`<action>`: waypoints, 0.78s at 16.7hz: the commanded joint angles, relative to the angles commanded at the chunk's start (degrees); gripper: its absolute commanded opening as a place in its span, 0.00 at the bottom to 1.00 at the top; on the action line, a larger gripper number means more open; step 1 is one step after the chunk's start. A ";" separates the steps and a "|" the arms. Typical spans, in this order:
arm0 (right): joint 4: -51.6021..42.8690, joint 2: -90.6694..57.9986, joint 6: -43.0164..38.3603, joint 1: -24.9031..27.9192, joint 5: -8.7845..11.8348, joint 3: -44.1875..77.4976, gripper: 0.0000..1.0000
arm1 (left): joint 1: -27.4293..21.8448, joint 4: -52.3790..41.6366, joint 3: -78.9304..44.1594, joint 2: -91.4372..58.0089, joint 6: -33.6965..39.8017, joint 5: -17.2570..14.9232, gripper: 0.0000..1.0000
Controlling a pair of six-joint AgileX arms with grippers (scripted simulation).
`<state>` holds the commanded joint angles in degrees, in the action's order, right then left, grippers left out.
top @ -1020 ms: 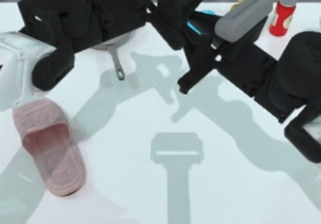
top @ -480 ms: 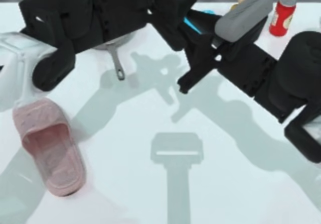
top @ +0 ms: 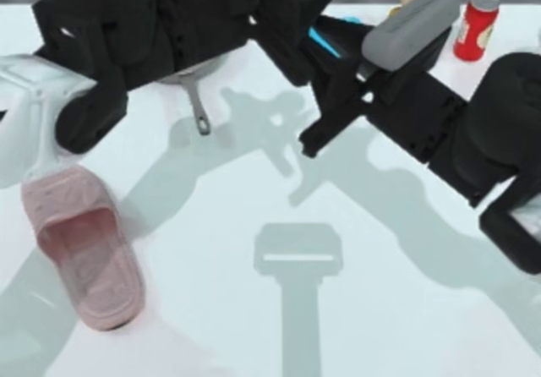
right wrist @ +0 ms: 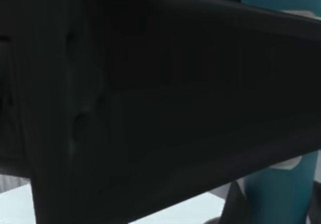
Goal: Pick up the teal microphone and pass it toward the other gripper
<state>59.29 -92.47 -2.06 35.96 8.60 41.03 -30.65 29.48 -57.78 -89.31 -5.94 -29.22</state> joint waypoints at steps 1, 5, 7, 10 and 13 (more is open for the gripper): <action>0.00 0.00 0.00 0.00 0.00 0.00 0.38 | 0.00 0.00 0.00 0.00 0.00 0.00 0.00; 0.00 0.00 0.00 0.00 0.00 0.00 0.68 | 0.00 0.00 0.00 0.00 0.00 0.00 0.00; 0.00 0.00 0.00 0.00 0.00 0.00 0.83 | 0.00 0.00 0.00 0.00 0.00 0.00 0.00; 0.00 0.00 0.00 0.00 0.00 0.00 1.00 | 0.00 0.00 0.00 0.00 0.00 0.00 0.00; 0.00 0.00 0.00 0.00 0.00 0.00 1.00 | 0.00 0.00 0.00 0.00 0.00 0.00 0.00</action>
<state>59.29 -92.47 -2.06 35.96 8.60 41.03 -30.65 29.48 -57.78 -89.31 -5.94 -29.22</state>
